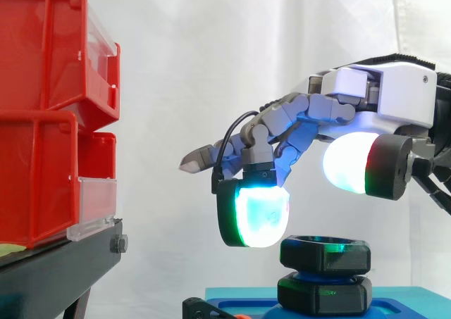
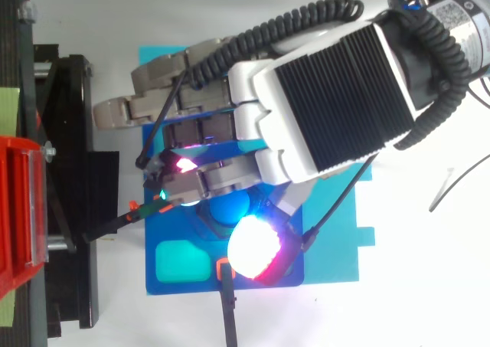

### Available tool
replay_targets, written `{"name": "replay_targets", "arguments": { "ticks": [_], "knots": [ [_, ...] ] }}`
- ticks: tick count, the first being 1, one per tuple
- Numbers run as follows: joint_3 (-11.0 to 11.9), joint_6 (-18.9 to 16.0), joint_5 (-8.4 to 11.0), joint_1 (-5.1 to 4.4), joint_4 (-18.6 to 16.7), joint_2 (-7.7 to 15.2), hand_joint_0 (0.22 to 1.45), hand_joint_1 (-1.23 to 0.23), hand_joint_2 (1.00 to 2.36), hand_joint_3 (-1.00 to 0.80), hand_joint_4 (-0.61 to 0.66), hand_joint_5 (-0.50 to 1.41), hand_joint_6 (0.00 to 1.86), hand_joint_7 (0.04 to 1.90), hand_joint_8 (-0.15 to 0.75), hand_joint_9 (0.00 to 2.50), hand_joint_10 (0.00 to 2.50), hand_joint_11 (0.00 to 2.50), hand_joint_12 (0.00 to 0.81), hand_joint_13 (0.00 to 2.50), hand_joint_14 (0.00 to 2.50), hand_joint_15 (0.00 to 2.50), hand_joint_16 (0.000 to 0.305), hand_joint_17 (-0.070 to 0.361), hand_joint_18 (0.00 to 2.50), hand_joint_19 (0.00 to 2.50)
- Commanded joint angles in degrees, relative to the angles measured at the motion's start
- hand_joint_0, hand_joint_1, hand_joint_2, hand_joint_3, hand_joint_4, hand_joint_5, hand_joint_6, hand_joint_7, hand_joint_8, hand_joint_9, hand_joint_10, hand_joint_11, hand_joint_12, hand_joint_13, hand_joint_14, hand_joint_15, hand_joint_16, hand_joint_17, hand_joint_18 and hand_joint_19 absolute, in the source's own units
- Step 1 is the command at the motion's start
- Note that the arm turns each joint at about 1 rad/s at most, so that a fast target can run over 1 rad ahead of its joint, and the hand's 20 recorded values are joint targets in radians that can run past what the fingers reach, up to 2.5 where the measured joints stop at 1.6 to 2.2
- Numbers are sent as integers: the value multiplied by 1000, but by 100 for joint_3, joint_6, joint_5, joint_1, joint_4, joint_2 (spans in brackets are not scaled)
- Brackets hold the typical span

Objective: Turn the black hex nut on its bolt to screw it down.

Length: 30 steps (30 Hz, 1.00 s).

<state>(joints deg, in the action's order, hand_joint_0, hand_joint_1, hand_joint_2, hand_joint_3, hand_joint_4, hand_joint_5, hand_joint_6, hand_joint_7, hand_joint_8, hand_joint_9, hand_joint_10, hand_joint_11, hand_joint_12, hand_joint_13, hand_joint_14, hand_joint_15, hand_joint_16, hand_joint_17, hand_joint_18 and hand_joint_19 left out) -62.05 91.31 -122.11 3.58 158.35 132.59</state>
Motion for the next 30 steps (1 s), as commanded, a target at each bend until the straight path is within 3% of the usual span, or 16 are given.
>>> {"name": "replay_targets", "arguments": {
  "ticks": [1, 6, 12, 15, 20, 21, 24, 30],
  "knots": [
    [0, 1, -147, 72, -15, -5, 511, -145, 1000, -500, 185, -54, 743, 1083, 321, 970, 7, 241, 356, 454, 0, 0, 52, 116, 536, 331],
    [0, -17, -305, 169, -41, -5, 512, -148, 1000, -500, 197, -50, 706, 1113, 315, 971, 7, 242, 355, 454, 0, 0, 52, 116, 538, 328],
    [176, -43, -296, 134, -50, -5, 513, -148, 1000, -500, 201, -49, 694, 1135, 317, 974, 8, 249, 354, 454, 0, 0, 51, 116, 536, 332],
    [255, -25, -217, 55, -111, -5, 514, -146, 1000, -500, 200, -48, 687, 1148, 316, 974, 6, 244, 354, 455, 0, 0, 51, 116, 539, 332],
    [158, 10, 170, -130, -322, 65, 515, -145, 1000, -500, 210, -46, 670, 1152, 315, 974, 6, 242, 353, 456, 0, 0, 51, 115, 540, 332],
    [17, 36, 381, -253, -401, 83, 515, -145, 1000, -500, 207, -45, 664, 1168, 314, 974, 6, 240, 353, 455, 0, 0, 51, 116, 539, 328],
    [-27, 36, 425, -306, -419, 83, 516, -144, 1000, -500, 213, -40, 628, 1218, 314, 973, 6, 240, 353, 455, 1, 0, 51, 115, 538, 333],
    [-27, 36, 644, -499, -322, 91, 518, -145, 1000, -500, 223, -36, 580, 1283, 314, 973, 6, 245, 352, 454, 0, 0, 51, 115, 539, 333]
  ]
}}
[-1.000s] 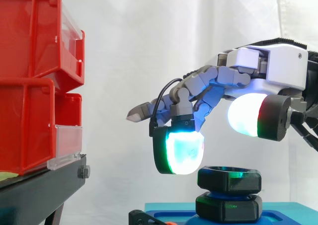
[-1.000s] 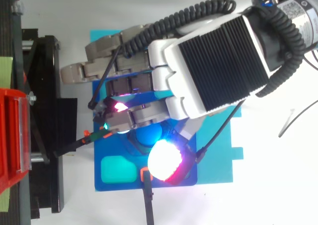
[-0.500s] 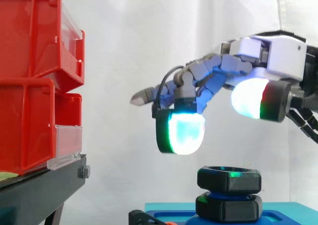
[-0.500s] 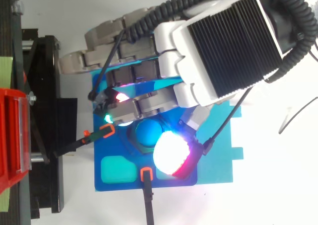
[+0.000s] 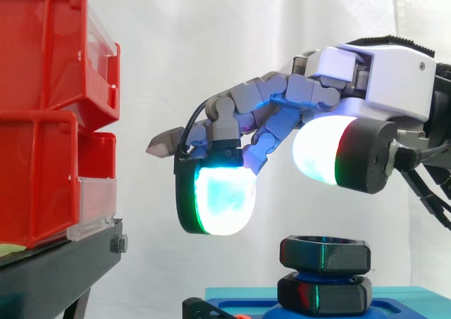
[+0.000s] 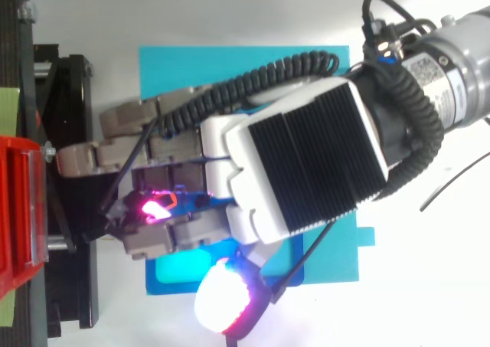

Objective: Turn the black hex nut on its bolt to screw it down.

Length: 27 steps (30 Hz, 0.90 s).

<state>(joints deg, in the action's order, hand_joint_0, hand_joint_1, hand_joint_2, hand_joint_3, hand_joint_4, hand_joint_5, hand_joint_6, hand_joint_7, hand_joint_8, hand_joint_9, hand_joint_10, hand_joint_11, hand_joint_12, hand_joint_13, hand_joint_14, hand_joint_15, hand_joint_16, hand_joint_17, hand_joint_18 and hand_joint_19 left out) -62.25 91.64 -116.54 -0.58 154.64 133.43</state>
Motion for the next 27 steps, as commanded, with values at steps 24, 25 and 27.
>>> {"name": "replay_targets", "arguments": {
  "ticks": [24, 25, 27],
  "knots": [
    [-50, 12, 193, -241, 172, 262, 530, -174, 1000, -500, 130, -33, 710, 1148, 307, 1026, 7, 252, 342, 474, 0, 0, 50, 112, 553, 329],
    [-50, 3, 184, -249, 84, 262, 530, -175, 1000, -500, 131, -33, 710, 1157, 307, 1026, 7, 248, 342, 474, 0, 0, 50, 111, 554, 329],
    [-50, -15, 175, -249, 49, 262, 531, -178, 1000, -500, 131, -33, 711, 1154, 307, 1026, 7, 248, 342, 474, 0, 0, 50, 111, 554, 329]
  ]
}}
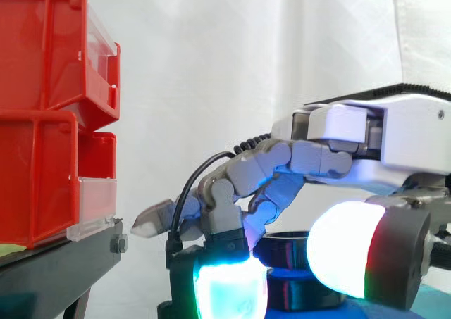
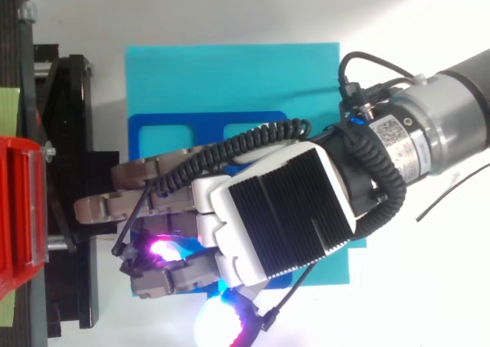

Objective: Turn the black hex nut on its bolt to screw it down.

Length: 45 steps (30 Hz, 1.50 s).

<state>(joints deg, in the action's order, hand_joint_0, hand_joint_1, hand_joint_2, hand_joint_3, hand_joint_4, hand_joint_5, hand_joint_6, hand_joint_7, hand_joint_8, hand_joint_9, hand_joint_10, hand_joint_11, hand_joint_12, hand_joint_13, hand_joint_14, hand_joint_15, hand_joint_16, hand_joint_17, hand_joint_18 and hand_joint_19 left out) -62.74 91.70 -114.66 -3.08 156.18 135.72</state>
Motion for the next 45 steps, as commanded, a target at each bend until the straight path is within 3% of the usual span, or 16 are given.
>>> {"name": "replay_targets", "arguments": {
  "ticks": [1, 13, 18, 22, 28, 43, 45],
  "knots": [
    [-2, -30, -22, 0, -131, 33, 531, -179, 1000, -500, 131, -33, 711, 1153, 304, 1026, 7, 249, 341, 475, 0, 0, 50, 112, 555, 325],
    [7, -21, -31, -17, -149, 24, 533, -185, 1000, -500, 148, -38, 719, 1137, 308, 1023, 7, 249, 340, 484, 0, 0, 49, 111, 560, 332],
    [218, -12, -101, -17, -87, -11, 533, -187, 1000, -500, 155, -39, 718, 1133, 306, 1019, 7, 253, 341, 486, 0, 0, 49, 111, 563, 331],
    [403, 67, -136, -17, 370, -99, 533, -190, 1000, -500, 164, -40, 716, 1127, 308, 1015, 7, 240, 341, 488, 0, 0, 49, 111, 562, 330],
    [411, 208, -118, -17, 616, -239, 533, -192, 1000, -500, 161, -41, 714, 1127, 309, 1016, 7, 251, 340, 490, 0, 0, 49, 111, 569, 329],
    [350, 243, -162, 176, 660, -239, 536, -210, 1000, -500, 147, -37, 715, 1130, 310, 1026, 7, 249, 339, 504, 0, 0, 48, 109, 577, 334],
    [236, 269, -189, 211, 624, -239, 536, -212, 1000, -500, 137, -36, 714, 1136, 306, 1029, 7, 249, 339, 508, 1, 0, 48, 109, 579, 332]
  ]
}}
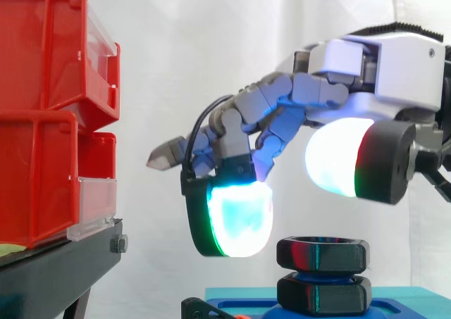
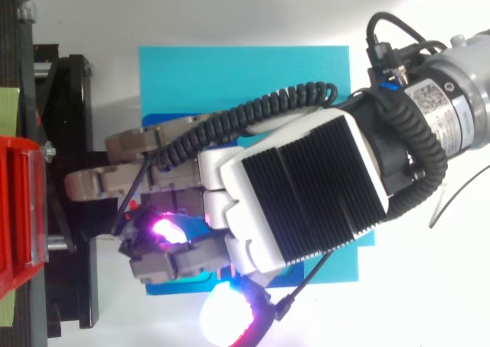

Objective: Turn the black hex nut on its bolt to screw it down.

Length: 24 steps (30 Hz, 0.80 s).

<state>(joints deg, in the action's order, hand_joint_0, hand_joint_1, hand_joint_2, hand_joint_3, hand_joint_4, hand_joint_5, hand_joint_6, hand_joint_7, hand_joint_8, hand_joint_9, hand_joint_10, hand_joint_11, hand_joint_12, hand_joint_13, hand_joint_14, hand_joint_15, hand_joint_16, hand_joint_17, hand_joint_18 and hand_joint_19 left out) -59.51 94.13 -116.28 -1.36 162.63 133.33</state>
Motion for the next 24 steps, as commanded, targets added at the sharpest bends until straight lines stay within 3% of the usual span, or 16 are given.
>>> {"name": "replay_targets", "arguments": {
  "ticks": [1, 5, 11, 24],
  "knots": [
    [-158, 27, -35, 48, -56, 0, 537, -212, 1000, -500, 136, -36, 715, 1129, 306, 1030, 7, 250, 339, 512, 0, 0, 48, 109, 578, 336],
    [-272, 18, -70, 92, -337, 0, 538, -217, 1000, -500, 139, -34, 714, 1140, 304, 1036, 7, 253, 338, 516, 0, 0, 49, 109, 585, 335],
    [-272, 0, -193, 128, -372, 0, 538, -219, 1000, -500, 156, -39, 760, 1157, 309, 1063, 8, 272, 338, 534, 0, 0, 48, 108, 592, 334],
    [-272, 27, -202, 207, -381, 9, 538, -229, 1000, -500, 171, -46, 784, 1090, 310, 1095, 8, 306, 339, 549, 0, 11, 48, 108, 605, 337]
  ]
}}
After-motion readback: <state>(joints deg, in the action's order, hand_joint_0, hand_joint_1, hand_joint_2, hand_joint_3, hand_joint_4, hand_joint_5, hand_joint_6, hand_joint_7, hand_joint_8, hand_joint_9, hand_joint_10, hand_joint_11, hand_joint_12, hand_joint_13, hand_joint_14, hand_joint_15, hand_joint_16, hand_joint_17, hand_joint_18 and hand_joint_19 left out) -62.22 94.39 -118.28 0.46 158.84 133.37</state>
